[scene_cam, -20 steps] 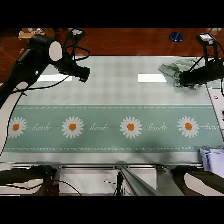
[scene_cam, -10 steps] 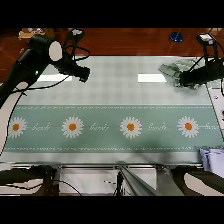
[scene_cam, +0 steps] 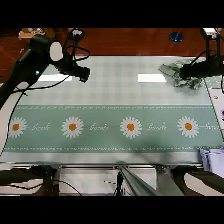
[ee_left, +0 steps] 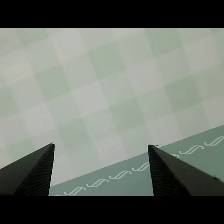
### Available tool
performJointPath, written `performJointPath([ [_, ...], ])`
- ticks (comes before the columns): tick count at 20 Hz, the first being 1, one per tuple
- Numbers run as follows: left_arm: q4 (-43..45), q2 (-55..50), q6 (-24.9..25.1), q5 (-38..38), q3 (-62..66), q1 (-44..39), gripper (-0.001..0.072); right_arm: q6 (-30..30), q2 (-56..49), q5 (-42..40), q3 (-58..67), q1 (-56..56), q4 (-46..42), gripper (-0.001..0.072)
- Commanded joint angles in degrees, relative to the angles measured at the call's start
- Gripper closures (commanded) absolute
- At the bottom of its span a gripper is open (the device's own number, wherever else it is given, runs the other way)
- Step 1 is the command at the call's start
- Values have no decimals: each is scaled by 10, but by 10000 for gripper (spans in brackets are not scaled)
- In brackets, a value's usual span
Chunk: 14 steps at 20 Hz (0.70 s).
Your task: Fold the shirts.
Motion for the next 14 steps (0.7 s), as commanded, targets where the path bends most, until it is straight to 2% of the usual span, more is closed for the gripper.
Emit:
performJointPath([
  [1,0,-9,0,2,0,0,15,0,0,-79,1,1,54,285],
  [6,0,-22,0,-13,0,0,16,0,0,-131,1,1,130,285],
  [9,0,-18,1,-16,1,0,17,-2,0,-155,1,0,124,285],
  [12,0,-17,24,-30,20,0,17,12,0,-207,1,0,9,288],
  [14,0,-16,24,-47,48,0,17,128,-8,-221,2,-7,-126,290],
])
